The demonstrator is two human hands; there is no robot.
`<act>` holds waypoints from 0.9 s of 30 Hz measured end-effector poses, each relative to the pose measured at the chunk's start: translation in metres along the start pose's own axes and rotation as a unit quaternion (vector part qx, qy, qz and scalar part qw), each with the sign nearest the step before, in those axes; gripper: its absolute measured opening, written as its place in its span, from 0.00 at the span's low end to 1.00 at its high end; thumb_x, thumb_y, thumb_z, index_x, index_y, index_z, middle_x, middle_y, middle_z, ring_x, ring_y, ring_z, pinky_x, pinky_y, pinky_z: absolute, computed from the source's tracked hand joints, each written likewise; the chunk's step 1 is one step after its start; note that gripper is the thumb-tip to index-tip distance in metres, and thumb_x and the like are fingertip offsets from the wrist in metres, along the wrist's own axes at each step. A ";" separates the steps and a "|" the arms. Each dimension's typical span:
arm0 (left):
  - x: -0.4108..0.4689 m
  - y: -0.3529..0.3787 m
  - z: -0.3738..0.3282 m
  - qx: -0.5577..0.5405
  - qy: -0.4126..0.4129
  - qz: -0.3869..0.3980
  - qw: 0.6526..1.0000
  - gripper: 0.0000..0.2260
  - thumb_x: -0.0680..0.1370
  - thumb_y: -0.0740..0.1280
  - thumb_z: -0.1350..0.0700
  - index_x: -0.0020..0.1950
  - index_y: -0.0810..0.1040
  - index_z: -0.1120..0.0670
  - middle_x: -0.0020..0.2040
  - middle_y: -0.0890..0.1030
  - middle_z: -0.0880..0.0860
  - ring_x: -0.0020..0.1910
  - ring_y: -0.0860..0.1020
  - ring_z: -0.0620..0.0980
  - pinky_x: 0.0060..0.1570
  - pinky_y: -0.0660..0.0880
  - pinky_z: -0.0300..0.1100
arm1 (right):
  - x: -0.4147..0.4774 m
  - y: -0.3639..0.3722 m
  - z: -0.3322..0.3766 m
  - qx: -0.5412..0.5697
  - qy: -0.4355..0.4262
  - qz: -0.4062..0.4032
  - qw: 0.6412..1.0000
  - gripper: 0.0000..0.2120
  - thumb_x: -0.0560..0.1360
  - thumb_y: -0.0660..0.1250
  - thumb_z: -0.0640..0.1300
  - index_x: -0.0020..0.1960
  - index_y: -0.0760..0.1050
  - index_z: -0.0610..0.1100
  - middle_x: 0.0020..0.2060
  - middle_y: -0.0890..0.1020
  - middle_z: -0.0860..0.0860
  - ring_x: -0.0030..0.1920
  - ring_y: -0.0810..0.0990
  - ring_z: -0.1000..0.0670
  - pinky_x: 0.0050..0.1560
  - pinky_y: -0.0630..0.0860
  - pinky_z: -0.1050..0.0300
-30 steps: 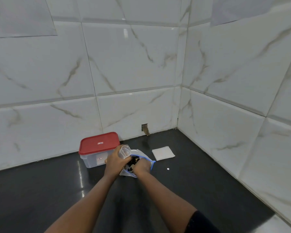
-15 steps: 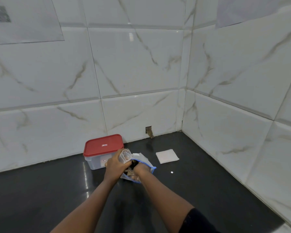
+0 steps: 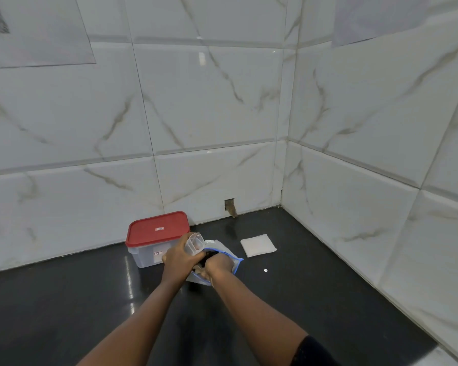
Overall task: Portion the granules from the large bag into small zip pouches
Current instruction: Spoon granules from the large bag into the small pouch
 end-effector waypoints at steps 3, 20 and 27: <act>0.000 0.005 0.004 -0.007 -0.008 0.001 1.000 0.16 0.70 0.74 0.55 0.54 0.73 0.46 0.43 0.78 0.45 0.46 0.76 0.47 0.46 0.69 0.38 | 0.001 -0.004 0.006 -0.012 -0.022 -0.004 1.000 0.18 0.78 0.51 0.34 0.35 0.74 0.39 0.41 0.79 0.38 0.43 0.79 0.39 0.53 0.77 0.34; 0.007 0.031 0.003 -0.030 -0.054 -0.010 0.998 0.19 0.71 0.73 0.54 0.60 0.73 0.50 0.49 0.79 0.49 0.47 0.75 0.47 0.46 0.69 0.39 | 0.007 -0.048 0.096 -0.388 -0.176 -0.002 0.905 0.09 0.75 0.61 0.29 0.54 0.74 0.29 0.54 0.78 0.38 0.22 0.79 0.53 0.20 0.73 0.67; 0.014 0.038 0.009 -0.023 -0.059 -0.011 0.998 0.18 0.70 0.72 0.53 0.57 0.72 0.45 0.47 0.78 0.45 0.50 0.76 0.49 0.58 0.71 0.56 | 0.004 -0.068 0.130 -0.360 -0.169 0.005 0.918 0.09 0.74 0.62 0.30 0.51 0.77 0.28 0.45 0.80 0.37 0.37 0.84 0.44 0.33 0.82 0.59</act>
Point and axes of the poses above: each hand's wrist, its own x-axis towards the middle knuckle, its own y-axis out of the palm, z = x × y, the point moved 8 cm from there along x, towards the middle knuckle
